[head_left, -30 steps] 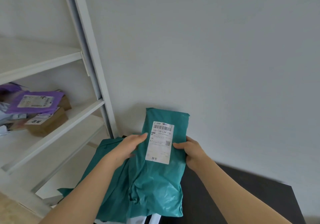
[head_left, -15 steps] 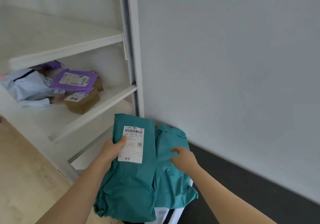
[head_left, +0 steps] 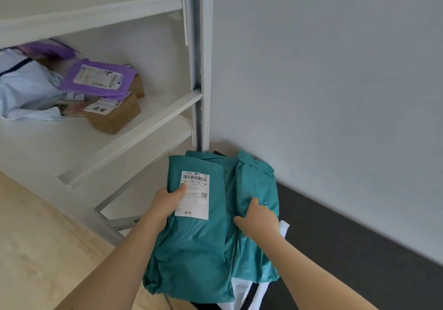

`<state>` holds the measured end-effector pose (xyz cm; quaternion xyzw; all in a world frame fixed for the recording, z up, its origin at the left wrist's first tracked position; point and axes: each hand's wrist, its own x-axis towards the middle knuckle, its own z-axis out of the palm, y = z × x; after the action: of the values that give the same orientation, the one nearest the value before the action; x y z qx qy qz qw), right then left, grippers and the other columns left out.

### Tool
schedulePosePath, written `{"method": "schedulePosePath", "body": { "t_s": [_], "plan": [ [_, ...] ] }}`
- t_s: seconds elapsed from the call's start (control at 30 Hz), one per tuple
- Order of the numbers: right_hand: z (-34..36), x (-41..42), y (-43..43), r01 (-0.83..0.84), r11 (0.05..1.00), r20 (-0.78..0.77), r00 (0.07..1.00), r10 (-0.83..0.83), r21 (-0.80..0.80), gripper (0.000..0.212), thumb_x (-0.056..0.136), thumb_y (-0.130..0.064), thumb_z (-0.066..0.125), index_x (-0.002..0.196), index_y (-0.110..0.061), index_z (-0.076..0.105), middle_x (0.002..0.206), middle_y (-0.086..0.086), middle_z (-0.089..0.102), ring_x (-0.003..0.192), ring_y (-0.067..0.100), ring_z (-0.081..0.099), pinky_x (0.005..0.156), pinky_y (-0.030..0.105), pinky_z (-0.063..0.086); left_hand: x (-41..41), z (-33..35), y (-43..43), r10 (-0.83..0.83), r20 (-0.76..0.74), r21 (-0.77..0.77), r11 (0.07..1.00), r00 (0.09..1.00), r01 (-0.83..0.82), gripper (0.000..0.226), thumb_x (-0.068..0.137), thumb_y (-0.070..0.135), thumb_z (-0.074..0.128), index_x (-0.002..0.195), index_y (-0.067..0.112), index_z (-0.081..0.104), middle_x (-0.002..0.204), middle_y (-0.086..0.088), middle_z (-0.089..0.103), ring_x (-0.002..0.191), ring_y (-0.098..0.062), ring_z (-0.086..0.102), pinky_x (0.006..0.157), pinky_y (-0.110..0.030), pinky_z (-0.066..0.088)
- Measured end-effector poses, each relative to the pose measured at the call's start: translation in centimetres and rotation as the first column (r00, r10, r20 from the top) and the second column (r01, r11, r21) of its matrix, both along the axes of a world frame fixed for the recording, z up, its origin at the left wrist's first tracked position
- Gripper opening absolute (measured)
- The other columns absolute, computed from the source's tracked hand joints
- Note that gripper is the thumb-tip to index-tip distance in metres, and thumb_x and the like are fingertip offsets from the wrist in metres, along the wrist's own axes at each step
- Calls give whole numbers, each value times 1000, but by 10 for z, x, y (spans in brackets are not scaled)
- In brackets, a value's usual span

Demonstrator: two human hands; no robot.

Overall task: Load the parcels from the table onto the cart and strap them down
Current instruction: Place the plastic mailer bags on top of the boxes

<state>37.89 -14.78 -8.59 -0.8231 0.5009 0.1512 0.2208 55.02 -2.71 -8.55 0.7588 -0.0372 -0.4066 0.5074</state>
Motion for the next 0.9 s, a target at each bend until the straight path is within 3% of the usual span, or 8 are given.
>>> {"method": "schedulePosePath", "body": {
  "t_s": [0.13,0.27,0.33,0.47,0.57,0.7,0.8,0.9],
  "plan": [
    [9,-13,-15,149,989,122,981,-148,4,27,86,-23,45,111,-13,40,87,3,52,75,23,53,59,28,41,-2,4,-11,-54,64,-23,998,996,55,35,92,35,57,115,8,60,93,-3,67,84,-22,64,67,-29,50],
    [25,-37,-34,251,967,168,956,-241,-35,15,85,-29,44,89,-15,47,79,0,56,68,19,54,56,25,40,-7,10,-19,-122,2,-17,992,993,122,48,90,38,60,125,7,54,112,-8,66,94,-23,64,67,-28,49],
    [31,-52,-41,273,957,154,954,-256,-100,17,84,-31,45,82,-16,52,75,0,57,67,18,55,55,24,41,-11,8,-22,-172,-32,2,985,985,172,58,86,42,63,131,7,49,121,-9,62,102,-25,61,78,-32,50],
    [42,-83,-49,316,929,66,949,-310,-191,15,85,-25,47,71,-19,49,70,-3,55,62,15,54,54,23,42,-29,11,-34,-268,312,205,956,911,211,48,87,51,55,115,11,53,111,-5,62,98,-26,60,90,-40,48],
    [46,-107,-52,367,913,27,929,-368,-180,11,84,-19,46,73,-20,48,70,-4,52,58,11,47,52,22,36,-43,26,-47,-290,403,157,956,868,246,38,88,50,53,104,15,52,100,-2,62,92,-24,61,86,-40,49],
    [40,-138,-52,531,847,118,842,-526,-14,22,81,-10,41,98,-14,55,80,4,64,70,21,64,61,27,51,-64,38,-59,-253,230,-74,958,940,276,35,89,43,58,109,15,56,98,0,65,88,-19,63,79,-34,51],
    [35,-164,-51,603,796,201,774,-600,51,33,83,-8,38,113,-13,51,86,8,68,76,26,68,75,38,58,-82,40,-66,-266,164,-130,949,950,288,37,89,41,59,113,13,56,103,-2,65,90,-19,63,72,-29,50],
    [37,-192,-49,645,763,283,725,-628,42,37,85,-10,39,122,-13,46,91,9,65,81,28,66,75,39,57,-103,47,-74,-283,166,-165,937,945,309,35,90,39,58,112,12,56,101,-2,65,85,-18,62,65,-25,47]
  ]
}}
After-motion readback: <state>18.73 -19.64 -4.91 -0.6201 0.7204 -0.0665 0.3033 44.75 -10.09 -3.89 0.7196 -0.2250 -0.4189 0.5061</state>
